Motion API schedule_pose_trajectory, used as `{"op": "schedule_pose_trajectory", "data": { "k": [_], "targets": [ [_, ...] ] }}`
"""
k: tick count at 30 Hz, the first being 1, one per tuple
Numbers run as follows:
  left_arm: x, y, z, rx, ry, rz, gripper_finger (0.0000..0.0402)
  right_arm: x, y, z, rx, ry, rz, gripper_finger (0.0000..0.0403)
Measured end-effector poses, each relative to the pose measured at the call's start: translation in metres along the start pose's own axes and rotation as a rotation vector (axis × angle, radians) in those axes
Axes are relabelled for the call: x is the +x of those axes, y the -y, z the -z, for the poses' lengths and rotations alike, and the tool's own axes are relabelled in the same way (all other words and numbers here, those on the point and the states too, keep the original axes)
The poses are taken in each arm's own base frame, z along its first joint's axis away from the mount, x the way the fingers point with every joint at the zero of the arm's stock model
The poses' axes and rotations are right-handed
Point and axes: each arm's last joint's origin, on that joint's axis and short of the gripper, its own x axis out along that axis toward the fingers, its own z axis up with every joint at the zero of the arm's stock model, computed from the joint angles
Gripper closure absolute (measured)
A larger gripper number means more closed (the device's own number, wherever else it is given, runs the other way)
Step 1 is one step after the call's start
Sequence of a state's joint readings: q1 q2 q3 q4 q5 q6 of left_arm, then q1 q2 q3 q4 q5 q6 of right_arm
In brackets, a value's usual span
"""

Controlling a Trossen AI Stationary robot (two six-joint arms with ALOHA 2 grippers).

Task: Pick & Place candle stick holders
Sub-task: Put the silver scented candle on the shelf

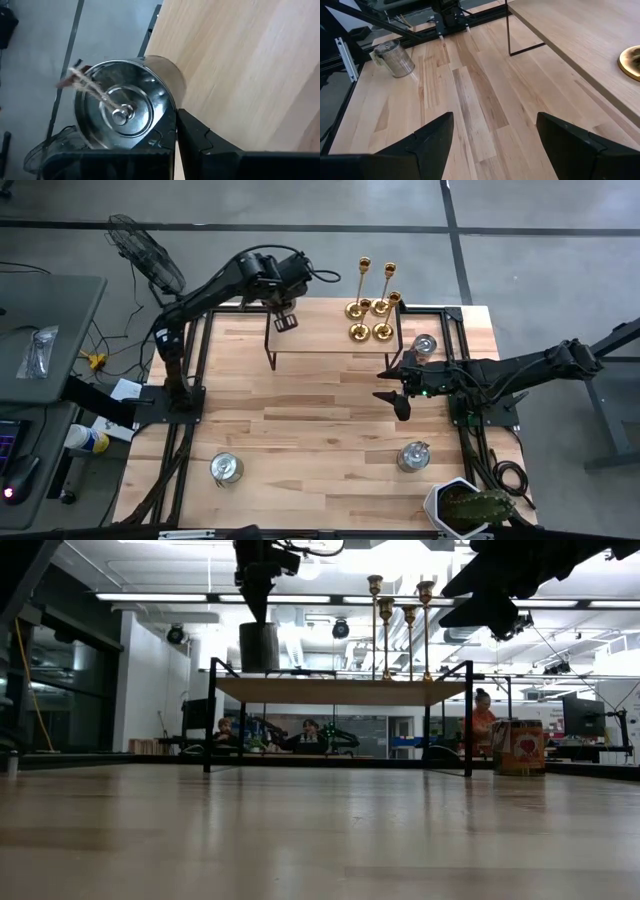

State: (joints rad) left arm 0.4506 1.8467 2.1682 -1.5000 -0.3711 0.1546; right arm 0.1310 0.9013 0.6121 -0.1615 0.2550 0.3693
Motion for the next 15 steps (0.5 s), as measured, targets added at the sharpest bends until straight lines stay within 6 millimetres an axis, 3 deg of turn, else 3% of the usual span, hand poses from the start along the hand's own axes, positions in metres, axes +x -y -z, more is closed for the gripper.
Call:
{"op": "schedule_pose_trajectory", "data": {
  "k": [15],
  "targets": [
    [0.017, 0.000, -0.006, 0.003, -0.032, 0.022, 0.0401, 0.000, 0.000, 0.000, 0.000, 0.000, 0.000, 0.0125]
  ]
}}
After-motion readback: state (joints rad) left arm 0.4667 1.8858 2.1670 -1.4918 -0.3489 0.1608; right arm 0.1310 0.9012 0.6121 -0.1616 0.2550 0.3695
